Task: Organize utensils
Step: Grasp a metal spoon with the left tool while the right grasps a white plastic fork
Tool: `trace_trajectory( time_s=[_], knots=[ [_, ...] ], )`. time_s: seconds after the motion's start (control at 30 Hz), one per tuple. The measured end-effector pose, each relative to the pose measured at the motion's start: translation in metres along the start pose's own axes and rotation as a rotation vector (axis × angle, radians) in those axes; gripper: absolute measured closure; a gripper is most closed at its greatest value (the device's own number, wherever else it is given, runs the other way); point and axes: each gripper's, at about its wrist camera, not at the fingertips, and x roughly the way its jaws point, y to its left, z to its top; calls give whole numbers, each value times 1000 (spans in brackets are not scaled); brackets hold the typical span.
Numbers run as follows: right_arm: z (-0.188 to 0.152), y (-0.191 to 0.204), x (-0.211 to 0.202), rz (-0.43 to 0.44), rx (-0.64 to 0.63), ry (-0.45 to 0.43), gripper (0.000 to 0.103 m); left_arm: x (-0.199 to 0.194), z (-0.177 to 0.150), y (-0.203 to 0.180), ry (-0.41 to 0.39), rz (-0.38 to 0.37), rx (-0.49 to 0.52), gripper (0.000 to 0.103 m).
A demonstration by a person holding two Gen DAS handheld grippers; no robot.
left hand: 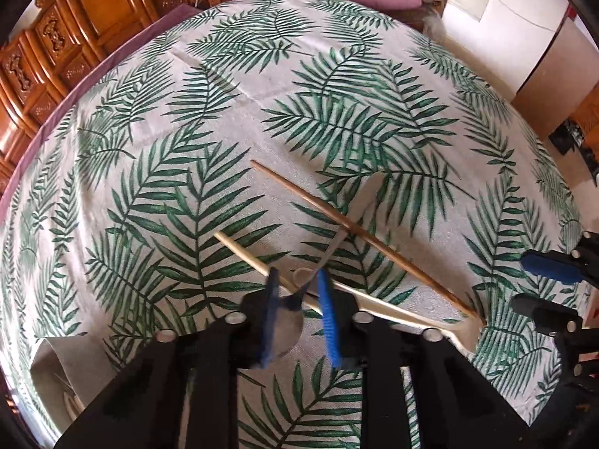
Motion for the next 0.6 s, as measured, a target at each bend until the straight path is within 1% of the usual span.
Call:
trace_trajectory(
  time_s=[0.03,0.1,0.17,0.3,0.4,0.6],
  knots=[
    [0,0,-1,1,0,-1,71,1,0,0,5,9,1,92],
    [0,1,-1,2,-2,-3,71,0,-2,2,16,-7,-14,95],
    [-1,3,-2,4,-4,-4,71,-2,-6,1,22,-7,-13,98],
    [-1,7,-4,9,-8,-8,71,-6,-18,-1,24,6,-11,99],
    [-1,11,-5,10,-14,-10,71,-7,-23,-1,18,10,-35,100],
    [-1,13,-6,11,-18,-9,71,-19,-38,0,-14,4,-65,100]
  ],
)
